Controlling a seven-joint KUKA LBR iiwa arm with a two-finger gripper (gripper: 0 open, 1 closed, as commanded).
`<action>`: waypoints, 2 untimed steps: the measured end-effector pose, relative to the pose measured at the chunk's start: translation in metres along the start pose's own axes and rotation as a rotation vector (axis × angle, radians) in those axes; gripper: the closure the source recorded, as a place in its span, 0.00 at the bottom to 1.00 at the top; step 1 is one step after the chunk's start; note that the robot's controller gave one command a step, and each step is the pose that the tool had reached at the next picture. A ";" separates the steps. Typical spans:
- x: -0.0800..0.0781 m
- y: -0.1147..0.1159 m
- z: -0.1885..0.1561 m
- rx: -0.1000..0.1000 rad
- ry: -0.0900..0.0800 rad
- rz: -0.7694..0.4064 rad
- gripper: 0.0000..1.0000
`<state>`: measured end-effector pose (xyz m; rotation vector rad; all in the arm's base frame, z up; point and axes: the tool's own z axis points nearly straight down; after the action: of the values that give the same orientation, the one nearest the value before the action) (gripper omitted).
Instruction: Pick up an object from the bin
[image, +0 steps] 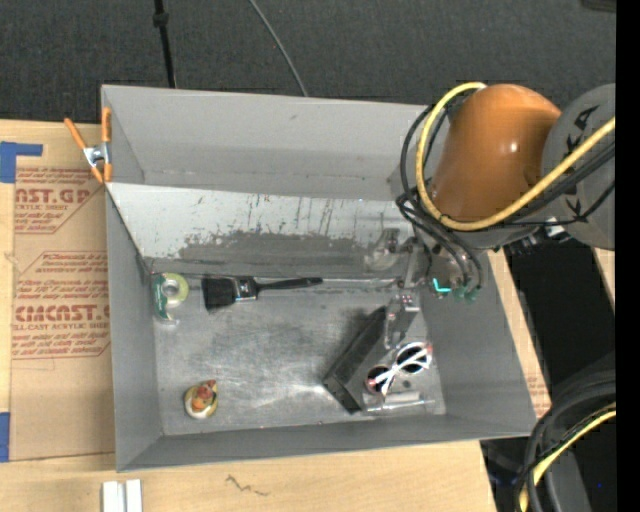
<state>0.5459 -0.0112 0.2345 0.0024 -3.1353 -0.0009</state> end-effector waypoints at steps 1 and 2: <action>-0.001 0.000 -0.005 0.000 -0.008 0.000 0.00; -0.004 -0.005 0.034 0.001 -0.011 -0.123 0.00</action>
Offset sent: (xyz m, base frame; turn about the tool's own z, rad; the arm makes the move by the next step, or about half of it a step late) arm 0.0089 -0.0222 -0.1645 -0.5226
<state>0.5498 -0.0164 0.2008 0.1964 -3.1407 0.0005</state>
